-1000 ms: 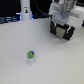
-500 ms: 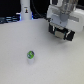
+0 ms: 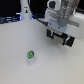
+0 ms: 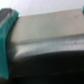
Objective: Open the kcup holder, insert the kcup into the holder, and close the kcup holder
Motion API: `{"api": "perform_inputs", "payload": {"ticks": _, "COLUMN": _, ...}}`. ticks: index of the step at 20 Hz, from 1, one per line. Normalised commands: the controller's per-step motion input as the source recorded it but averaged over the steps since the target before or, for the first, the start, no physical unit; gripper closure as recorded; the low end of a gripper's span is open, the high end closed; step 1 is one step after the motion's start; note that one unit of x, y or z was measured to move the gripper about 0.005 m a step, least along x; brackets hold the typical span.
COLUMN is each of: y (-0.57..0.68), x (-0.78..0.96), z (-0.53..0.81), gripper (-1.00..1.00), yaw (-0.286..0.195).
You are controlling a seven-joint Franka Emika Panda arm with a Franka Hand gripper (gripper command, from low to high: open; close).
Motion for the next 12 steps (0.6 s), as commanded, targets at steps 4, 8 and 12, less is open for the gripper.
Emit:
{"api": "perform_inputs", "payload": {"ticks": 4, "y": -0.28, "x": 0.68, "z": 0.18, "gripper": -1.0, "yaw": -0.085}}
{"api": "perform_inputs", "payload": {"ticks": 8, "y": -0.13, "x": 0.34, "z": 0.24, "gripper": -1.0, "yaw": -0.108}}
{"api": "perform_inputs", "payload": {"ticks": 12, "y": -0.3, "x": 0.36, "z": 0.31, "gripper": -1.0, "yaw": -0.163}}
